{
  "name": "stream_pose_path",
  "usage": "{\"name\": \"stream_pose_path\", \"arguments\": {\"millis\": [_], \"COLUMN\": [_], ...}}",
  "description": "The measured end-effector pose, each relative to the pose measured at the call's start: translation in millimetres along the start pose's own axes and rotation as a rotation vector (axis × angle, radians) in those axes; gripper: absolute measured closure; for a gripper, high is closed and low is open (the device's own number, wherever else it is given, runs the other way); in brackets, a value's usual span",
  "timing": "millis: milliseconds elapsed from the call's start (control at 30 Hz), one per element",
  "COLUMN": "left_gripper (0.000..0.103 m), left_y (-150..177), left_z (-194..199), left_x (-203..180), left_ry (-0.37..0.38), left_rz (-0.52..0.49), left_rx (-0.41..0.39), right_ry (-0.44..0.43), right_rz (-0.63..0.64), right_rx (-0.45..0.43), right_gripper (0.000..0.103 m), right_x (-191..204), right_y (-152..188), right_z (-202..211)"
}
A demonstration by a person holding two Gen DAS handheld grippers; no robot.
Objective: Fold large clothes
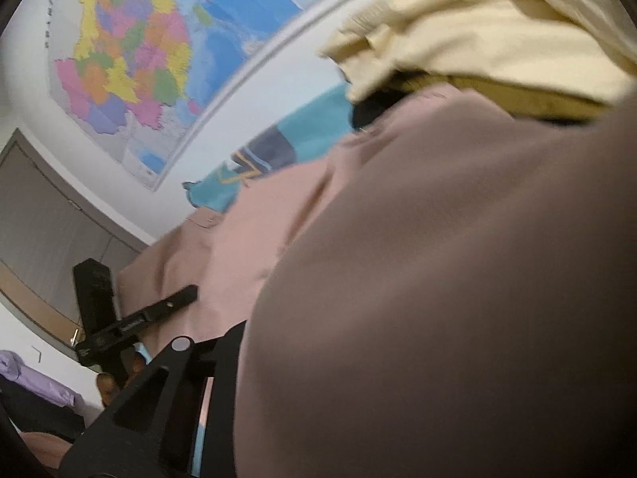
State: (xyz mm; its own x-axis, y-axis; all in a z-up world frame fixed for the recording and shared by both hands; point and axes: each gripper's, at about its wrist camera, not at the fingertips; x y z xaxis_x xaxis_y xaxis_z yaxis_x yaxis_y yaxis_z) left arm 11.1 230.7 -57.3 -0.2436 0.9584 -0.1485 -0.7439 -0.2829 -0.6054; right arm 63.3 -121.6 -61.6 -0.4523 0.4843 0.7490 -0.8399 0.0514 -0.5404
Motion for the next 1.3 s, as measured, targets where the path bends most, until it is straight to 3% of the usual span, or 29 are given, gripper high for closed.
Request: {"name": "stream_pose_path", "arguments": {"millis": [233,467,633,900,1033,1100,1200,1267,1300], "left_gripper": [0.086,0.087,0.087,0.087,0.086,0.086,0.086,0.086,0.085], "left_y": [-20,-66,-103,-168,-188,-186,-173,-155,-148], "left_z": [17,59,73,82,77,59,8,-28,-34], "left_x": [10,41,85,169,220,247,288,315,323], "left_ry": [0.013,-0.007,-0.056,-0.200,-0.268,-0.319,-0.391,-0.433,-0.437], "left_rz": [-0.028,-0.033,0.017,0.105,0.146,0.169,0.224,0.274,0.284], "left_rx": [-0.035,-0.158,-0.211,-0.294,-0.353,-0.347,-0.225,-0.111,-0.104], "right_ry": [-0.057,-0.129,-0.194,-0.314,-0.379,-0.376,-0.329,-0.284,-0.280], "right_rz": [0.059,0.166,0.211,0.257,0.253,0.184,0.079,0.074,0.077], "right_rx": [0.000,-0.019,-0.006,0.003,0.029,0.097,0.248,0.346,0.358], "right_gripper": [0.084,0.085,0.085,0.086,0.086,0.086,0.085,0.082,0.079], "right_x": [42,100,127,169,178,162,129,113,109], "right_y": [-19,-58,-104,-153,-137,-119,-85,-60,-55], "right_z": [2,-16,-64,-176,-210,-246,-299,-317,-318]}}
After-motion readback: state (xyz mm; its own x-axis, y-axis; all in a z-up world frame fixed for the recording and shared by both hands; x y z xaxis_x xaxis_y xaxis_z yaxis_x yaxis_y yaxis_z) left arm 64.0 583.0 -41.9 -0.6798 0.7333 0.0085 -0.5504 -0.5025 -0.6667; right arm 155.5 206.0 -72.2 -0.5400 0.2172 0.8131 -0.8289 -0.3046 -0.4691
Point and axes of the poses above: each gripper's, at about its wrist camera, not at the fingertips, and z roughly against the way its jaws point, x to its left, y to its underside, and after that the axes turned 13 degrees about -y, right-handed
